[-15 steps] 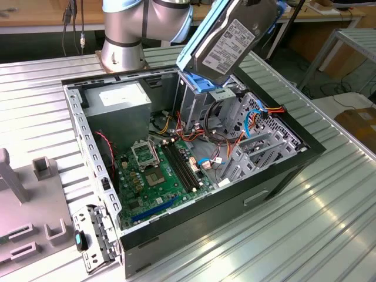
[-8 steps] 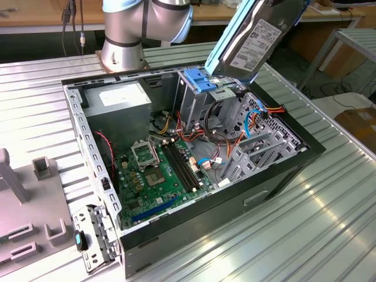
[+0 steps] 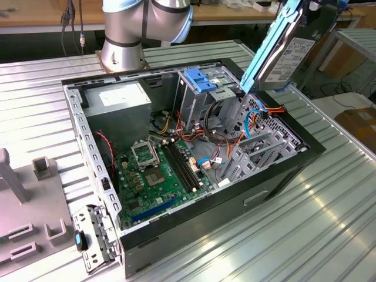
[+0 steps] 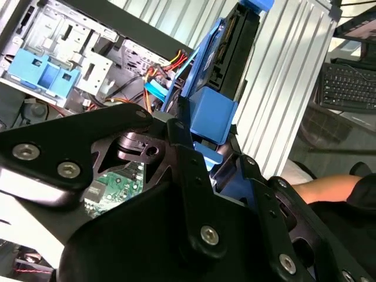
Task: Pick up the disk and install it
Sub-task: 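Insert the disk into the insertion slot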
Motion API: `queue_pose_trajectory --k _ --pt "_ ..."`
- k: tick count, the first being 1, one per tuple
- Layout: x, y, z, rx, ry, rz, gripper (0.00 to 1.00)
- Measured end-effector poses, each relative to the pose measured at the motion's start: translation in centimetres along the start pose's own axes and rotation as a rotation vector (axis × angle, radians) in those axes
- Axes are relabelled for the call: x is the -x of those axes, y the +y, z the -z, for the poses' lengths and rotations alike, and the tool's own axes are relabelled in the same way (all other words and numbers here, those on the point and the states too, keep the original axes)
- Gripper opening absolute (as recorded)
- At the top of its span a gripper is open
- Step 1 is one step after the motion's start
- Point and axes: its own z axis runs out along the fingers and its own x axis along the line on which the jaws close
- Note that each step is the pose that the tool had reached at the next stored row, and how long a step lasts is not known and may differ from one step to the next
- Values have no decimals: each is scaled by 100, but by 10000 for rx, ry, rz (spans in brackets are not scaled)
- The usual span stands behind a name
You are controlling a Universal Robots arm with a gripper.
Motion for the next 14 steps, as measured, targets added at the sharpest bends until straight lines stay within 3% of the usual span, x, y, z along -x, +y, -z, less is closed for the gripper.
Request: queue_pose_trajectory --k 4,7,8,9,14 --pt "-77 83 -131 -13 -2 0 37" --pt "-96 94 -152 -112 -3 -1 37" --pt "-110 102 -169 -235 -8 0 37" --pt "-135 119 -191 -282 -9 -2 37" --pt "-240 186 -292 -410 -12 -2 37"
